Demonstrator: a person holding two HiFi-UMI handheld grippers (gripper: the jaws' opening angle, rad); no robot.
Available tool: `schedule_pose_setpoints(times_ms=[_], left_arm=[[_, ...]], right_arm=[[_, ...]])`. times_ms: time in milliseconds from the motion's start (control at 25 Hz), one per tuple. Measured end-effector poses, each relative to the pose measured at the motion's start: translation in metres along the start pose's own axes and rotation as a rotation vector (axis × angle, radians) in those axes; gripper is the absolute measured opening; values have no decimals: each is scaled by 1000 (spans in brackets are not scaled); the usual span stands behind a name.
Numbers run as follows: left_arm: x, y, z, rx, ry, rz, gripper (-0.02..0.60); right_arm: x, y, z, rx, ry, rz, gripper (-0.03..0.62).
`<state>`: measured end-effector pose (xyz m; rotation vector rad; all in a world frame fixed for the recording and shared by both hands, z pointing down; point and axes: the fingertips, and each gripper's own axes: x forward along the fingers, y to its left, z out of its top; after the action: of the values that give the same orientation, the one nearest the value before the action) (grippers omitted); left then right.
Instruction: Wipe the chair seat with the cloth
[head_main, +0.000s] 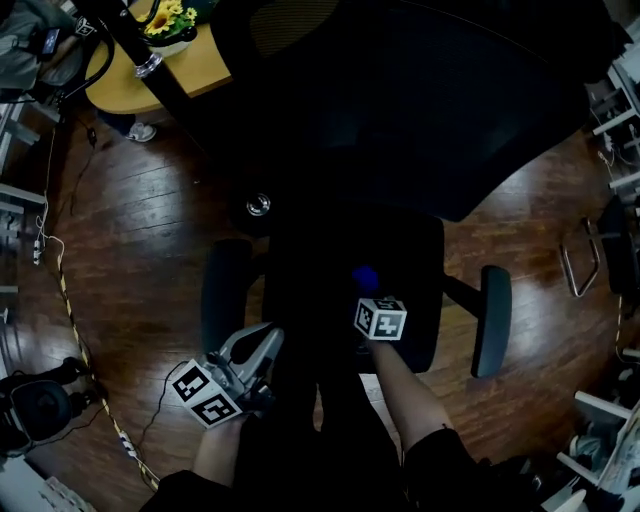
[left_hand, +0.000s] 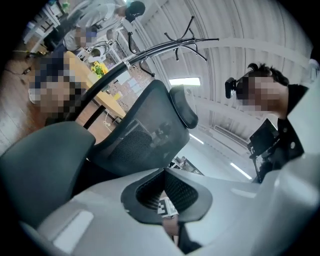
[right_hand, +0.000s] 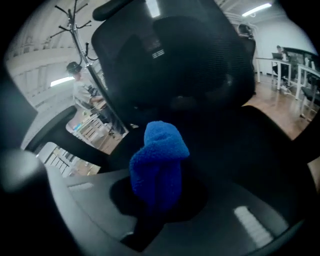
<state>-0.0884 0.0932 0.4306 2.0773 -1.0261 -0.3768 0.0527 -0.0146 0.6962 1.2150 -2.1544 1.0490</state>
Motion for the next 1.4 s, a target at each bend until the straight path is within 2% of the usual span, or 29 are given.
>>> schedule_pose_setpoints(times_ms=[200,320,440,560,760,1000,1200,1400], left_arm=[[-27,5,18,-21,-74,42,-9],[-37,10,24,-10,-94,60,-9],[-45,13,24,-14,-101,74,-9],[-45,14,21,-22,-90,73,-9],[-26,13,17,-16,-50,34,-9],[11,7,9,5,27,-20,-9],[42,6,3,5,94,-82,-9],[67,-9,-6,22,135,-124,-9]], right_arm=[[48,124,-42,-96,119,209,35],[63,177,-66,-164,174,301,35],[67,194,-79,-202,170,325,35],[62,189,-80,-219,156,331,35],[53,135,-78,-180,144,254,35],[8,17,-74,-99,122,43,35],[-54,-74,-76,38,95,-165,35],[-105,-145,-70,101,46,-303,35]])
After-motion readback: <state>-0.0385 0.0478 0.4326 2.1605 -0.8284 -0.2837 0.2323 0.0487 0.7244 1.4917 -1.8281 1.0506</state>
